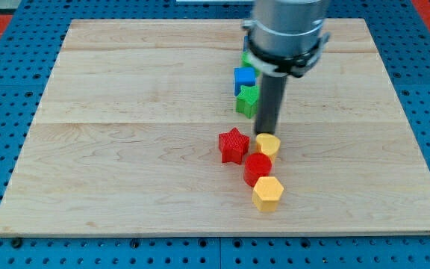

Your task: Move the green star into the blue cube

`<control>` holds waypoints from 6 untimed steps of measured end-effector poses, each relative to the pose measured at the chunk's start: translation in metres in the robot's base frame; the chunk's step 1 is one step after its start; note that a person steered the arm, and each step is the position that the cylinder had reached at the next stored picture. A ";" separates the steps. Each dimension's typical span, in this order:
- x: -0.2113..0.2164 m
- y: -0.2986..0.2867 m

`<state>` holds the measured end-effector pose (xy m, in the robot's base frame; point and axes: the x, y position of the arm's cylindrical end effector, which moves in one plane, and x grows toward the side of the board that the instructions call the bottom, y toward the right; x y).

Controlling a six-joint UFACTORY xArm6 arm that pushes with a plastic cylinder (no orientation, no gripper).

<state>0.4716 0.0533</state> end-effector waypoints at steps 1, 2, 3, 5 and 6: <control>-0.017 -0.009; -0.055 -0.008; -0.086 -0.008; -0.088 -0.008; -0.088 -0.008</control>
